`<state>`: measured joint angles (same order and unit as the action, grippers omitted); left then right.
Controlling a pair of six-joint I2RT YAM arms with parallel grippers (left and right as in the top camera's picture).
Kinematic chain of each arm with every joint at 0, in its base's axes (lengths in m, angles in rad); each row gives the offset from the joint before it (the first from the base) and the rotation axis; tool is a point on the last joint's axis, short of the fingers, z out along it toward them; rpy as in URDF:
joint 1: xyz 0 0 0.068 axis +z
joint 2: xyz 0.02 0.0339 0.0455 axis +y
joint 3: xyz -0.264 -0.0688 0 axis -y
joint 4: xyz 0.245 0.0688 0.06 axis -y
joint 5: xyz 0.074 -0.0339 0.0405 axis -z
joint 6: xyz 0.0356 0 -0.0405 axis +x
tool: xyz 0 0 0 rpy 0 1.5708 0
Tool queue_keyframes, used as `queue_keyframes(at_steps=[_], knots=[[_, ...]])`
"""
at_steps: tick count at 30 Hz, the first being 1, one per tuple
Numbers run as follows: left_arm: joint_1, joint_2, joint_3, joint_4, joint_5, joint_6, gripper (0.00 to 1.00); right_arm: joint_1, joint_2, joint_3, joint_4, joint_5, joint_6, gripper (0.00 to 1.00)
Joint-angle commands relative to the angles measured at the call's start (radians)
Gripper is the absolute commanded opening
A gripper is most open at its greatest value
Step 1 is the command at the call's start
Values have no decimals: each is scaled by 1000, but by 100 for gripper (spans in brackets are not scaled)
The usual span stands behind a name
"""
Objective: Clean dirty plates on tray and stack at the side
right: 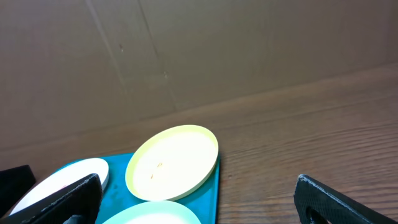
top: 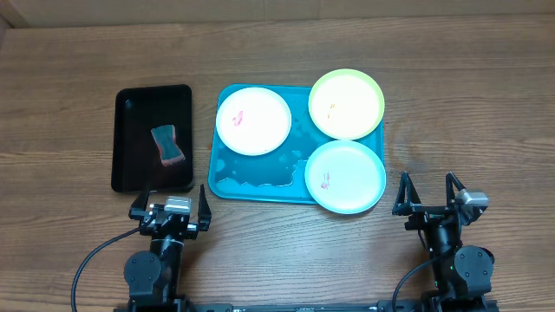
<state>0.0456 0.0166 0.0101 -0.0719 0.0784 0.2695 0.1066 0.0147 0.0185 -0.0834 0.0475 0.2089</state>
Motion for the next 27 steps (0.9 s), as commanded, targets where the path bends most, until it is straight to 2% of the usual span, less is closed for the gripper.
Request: queue_keyframes(at_steps=[1,11,15,27], knots=[[-7,-12,-5,-2,-7,15,100,6,-12,-10,3,-8,-3,100],[-7,-12,-5,-2,-7,15,100,6,-12,-10,4,-5,-4,100],[-7,-12,-5,-2,-7,15,100,5,-12,-10,20,76,-4,100],[-7,-12,-5,-3,-41,71,100,5,-12,-10,26,32,0,100]])
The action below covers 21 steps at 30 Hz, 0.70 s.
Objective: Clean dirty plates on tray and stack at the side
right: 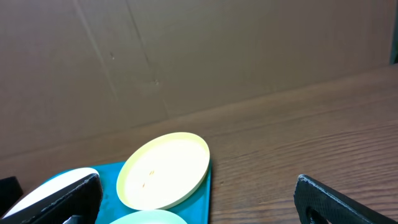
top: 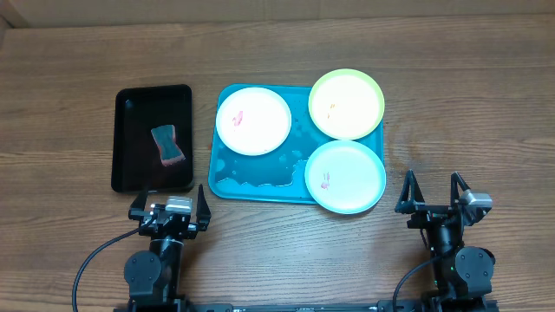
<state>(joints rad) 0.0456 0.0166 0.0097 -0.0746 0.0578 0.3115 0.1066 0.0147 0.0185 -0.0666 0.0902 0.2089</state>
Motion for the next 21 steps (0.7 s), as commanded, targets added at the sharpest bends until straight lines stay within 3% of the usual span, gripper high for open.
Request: queue_keyframes(at_steps=[1,9,15,21], knots=[[-7,-12,-5,0,-21,29,100,5,-12,-10,9,-15,0,100],[-7,-12,-5,93,111,13,100,5,-12,-1,36,-34,0,100],[-7,-12,-2,129,198,-111,100,5,-11,59,31,-33,-5,100],[-7,5,122,47,208,-160,100,5,-11,137,9,-87,-5,100]])
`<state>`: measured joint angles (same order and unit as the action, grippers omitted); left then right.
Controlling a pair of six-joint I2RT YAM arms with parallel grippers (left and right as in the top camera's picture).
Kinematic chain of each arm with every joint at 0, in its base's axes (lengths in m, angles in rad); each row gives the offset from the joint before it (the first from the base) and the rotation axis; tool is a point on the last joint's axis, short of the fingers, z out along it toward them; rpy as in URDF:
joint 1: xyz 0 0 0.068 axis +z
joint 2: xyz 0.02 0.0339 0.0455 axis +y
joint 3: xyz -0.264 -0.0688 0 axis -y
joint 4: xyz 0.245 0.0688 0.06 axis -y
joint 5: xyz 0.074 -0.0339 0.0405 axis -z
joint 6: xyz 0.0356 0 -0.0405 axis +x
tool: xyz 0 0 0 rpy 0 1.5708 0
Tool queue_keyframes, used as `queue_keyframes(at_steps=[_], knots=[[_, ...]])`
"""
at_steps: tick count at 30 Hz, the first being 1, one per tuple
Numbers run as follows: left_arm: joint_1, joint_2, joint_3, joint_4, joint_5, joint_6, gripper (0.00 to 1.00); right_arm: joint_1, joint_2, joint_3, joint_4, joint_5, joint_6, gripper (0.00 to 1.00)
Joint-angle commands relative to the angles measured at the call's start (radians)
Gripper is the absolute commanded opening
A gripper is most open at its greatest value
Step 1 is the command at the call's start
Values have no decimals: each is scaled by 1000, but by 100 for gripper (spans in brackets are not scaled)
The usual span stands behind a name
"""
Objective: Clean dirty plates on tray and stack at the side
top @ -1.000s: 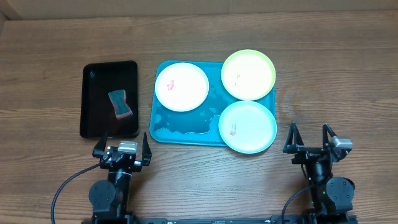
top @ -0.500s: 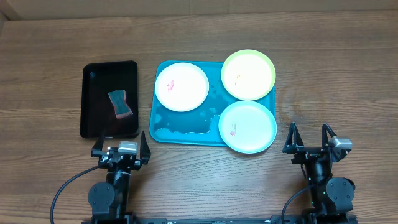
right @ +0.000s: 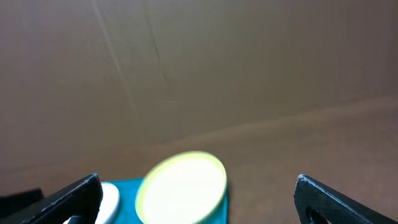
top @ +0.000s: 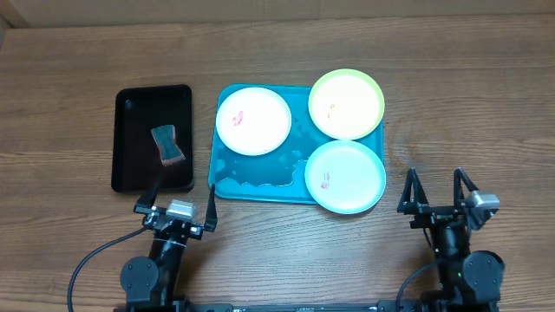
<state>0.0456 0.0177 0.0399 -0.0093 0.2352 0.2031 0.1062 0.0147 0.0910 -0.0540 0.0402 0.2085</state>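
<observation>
A teal tray [top: 260,182] holds a white plate [top: 253,120] with a red smear, a yellow-green plate [top: 347,103] with a small stain, and a pale mint plate [top: 345,175] with a red smear that overhangs the tray's front right corner. A sponge [top: 167,145] lies in a black tray [top: 130,104] to the left. My left gripper [top: 181,192] stands open at the front of the black tray. My right gripper [top: 437,190] is open, right of the mint plate, empty. In the blurred right wrist view the yellow-green plate [right: 183,196] shows between the fingertips [right: 74,198].
The wooden table [top: 468,104] stretches to the right of the teal tray. A cardboard wall [right: 217,56] rises behind the table. A patch of water [top: 260,169] lies on the teal tray's floor.
My left gripper's fingers now reach up to the front edges of the black tray and the teal tray. The right wrist view has tilted upward and blurred; the right gripper has shifted slightly right.
Both grippers stood open at the table's front edge, with all three plates on the teal tray and the sponge in the black tray. The right gripper crept to the right at each moment. Now the left gripper has also shifted; the plates and sponge lie unmoved.
</observation>
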Motion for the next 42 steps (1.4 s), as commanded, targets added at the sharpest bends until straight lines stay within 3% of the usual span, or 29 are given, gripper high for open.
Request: queue_keyframes(at_steps=[1,11,15,20,26,31,35,42], knots=[[-6,21,129,-48,26,-42,100,5,-10,76,-11,-43,-5,100],[-7,468,517,-237,51,18,100,5,155,261,-90,-70,-8,100],[-7,716,726,-342,75,19,100,5,292,383,-148,-81,-8,100],[-7,1026,1035,-592,79,26,100,5,500,571,-276,-81,-8,100],[-7,1280,1304,-782,80,25,100,5,757,791,-454,-108,-8,100],[-7,1369,1336,-790,78,30,100,5,1007,996,-635,-201,-8,100],[-7,1410,1336,-802,162,-58,99,5,1213,1162,-763,-292,-8,100],[-7,1435,1336,-779,153,-107,100,5,1434,1202,-589,-502,4,100]])
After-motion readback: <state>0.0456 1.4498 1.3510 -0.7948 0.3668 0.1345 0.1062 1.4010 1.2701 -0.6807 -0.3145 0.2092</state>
